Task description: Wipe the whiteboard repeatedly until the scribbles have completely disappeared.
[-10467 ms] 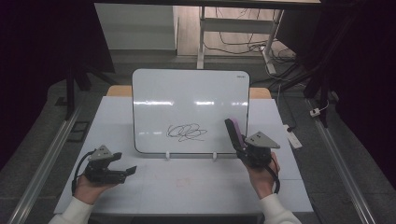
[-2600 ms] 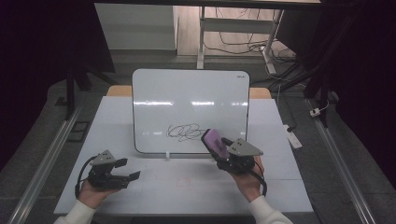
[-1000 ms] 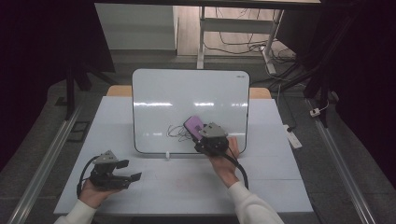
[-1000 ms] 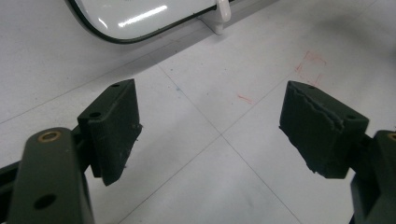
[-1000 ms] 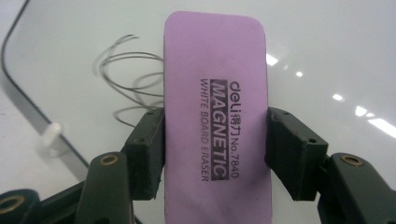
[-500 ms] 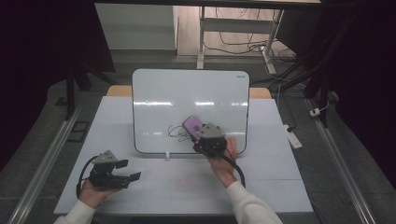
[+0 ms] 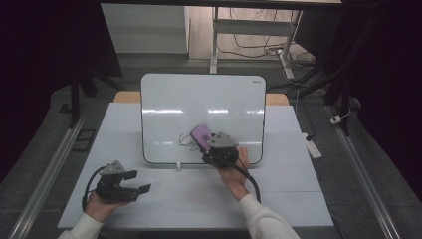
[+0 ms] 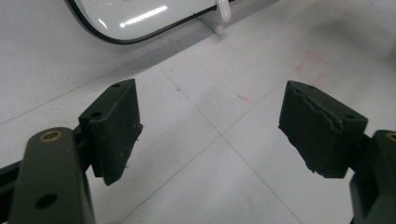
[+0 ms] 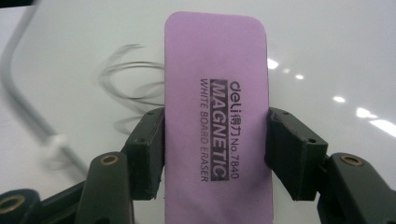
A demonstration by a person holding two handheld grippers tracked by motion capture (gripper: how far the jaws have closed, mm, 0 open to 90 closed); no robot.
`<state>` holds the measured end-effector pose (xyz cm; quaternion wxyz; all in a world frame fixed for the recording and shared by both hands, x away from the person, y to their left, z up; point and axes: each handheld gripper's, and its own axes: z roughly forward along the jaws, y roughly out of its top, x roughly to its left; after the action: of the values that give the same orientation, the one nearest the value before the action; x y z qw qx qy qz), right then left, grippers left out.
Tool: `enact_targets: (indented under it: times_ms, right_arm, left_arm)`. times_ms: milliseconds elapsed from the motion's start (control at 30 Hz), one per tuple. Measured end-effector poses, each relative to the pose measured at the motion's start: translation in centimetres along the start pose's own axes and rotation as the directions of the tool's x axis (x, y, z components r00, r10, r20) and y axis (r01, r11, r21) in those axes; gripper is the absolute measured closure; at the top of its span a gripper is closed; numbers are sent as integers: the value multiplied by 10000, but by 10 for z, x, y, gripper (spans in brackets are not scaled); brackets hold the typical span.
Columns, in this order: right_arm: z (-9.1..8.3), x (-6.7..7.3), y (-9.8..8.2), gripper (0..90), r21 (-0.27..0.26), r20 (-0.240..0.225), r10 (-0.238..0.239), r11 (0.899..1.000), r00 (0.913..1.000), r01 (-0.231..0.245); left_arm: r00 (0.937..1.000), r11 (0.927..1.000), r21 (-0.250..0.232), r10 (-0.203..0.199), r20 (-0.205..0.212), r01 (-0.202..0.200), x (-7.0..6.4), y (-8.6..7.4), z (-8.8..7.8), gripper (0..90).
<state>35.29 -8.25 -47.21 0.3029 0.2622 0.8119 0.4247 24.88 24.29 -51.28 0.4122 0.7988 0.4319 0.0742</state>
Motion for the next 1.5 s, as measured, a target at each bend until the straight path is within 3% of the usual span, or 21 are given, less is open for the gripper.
enact_targets:
  times_ms: [67,100,200,233,300,400,533,567,600,667,733,800,900,1100,1233,1300,1367,1500]
  right_arm:
    - [3,6,1,407,43,-183,-100,9999,9998,100]
    - [8,17,2,406,72,-328,-360,9993,9988,362]
    - [10,19,3,407,89,-351,-445,9990,9984,449]
    - [9,14,3,407,96,-584,-203,9997,9981,208]
    - [7,11,3,406,43,-552,-70,10000,9984,73]
    - [2,1,4,406,-3,48,-221,9998,9997,222]
    - [-9,-22,4,406,-222,781,174,9996,9968,-157]
    - [-14,-33,4,406,-329,1037,399,9988,9938,-367]
    - [-14,-33,4,406,-329,1037,399,9988,9938,-367]
    - [-20,-47,4,406,-509,1345,749,9963,9881,-686]
    - [-20,-50,4,406,-566,1233,1010,9939,9872,-947]
    - [-19,-47,4,407,-510,1339,858,9955,9873,-796]
    - [-12,-34,5,407,-468,889,744,9964,9933,-704]
    - [13,16,10,407,-185,-297,-36,9998,9996,30]
    - [24,41,11,406,-127,-486,-748,9972,9960,742]
    - [24,42,11,406,-127,-564,-739,9972,9957,733]
    - [23,36,12,406,-135,-758,-417,9991,9963,407]
    - [14,16,13,406,-265,-180,-158,9995,9997,154]
  left_arm:
    - [10000,10000,14,-15,3,15,0,0,0,216]
    - [10000,10000,17,-17,8,17,1,0,0,216]
    - [10000,10000,-20,-20,22,20,1,0,-1,216]
    - [10000,10000,-36,-18,24,18,2,0,-1,218]
    - [10000,10000,-43,-56,18,56,2,-1,-1,218]
    - [10000,10000,-45,-61,7,61,2,-1,-1,218]
    - [10000,10000,-57,-38,-5,38,2,0,-2,218]
    - [10000,10000,-57,-66,2,66,2,0,-2,219]
    - [10000,10000,-55,-38,-1,38,2,0,-2,219]
    - [10000,10000,-40,-41,-11,41,2,0,-1,218]
    - [10000,10000,-24,-35,-11,35,2,0,-1,218]
    - [10000,10000,-24,-37,-7,37,2,0,0,218]
    - [10000,10000,-33,-33,-16,33,1,0,-1,218]
    - [10000,10000,-33,28,1,-28,1,0,-1,218]
    - [10000,10000,-61,29,-7,-30,1,0,-2,218]
    - [10000,10000,-82,-6,22,6,2,-1,-2,219]
    - [10000,10000,-82,-20,49,20,3,-1,-2,219]
    - [10000,10000,-77,2,39,-2,3,-1,-2,219]
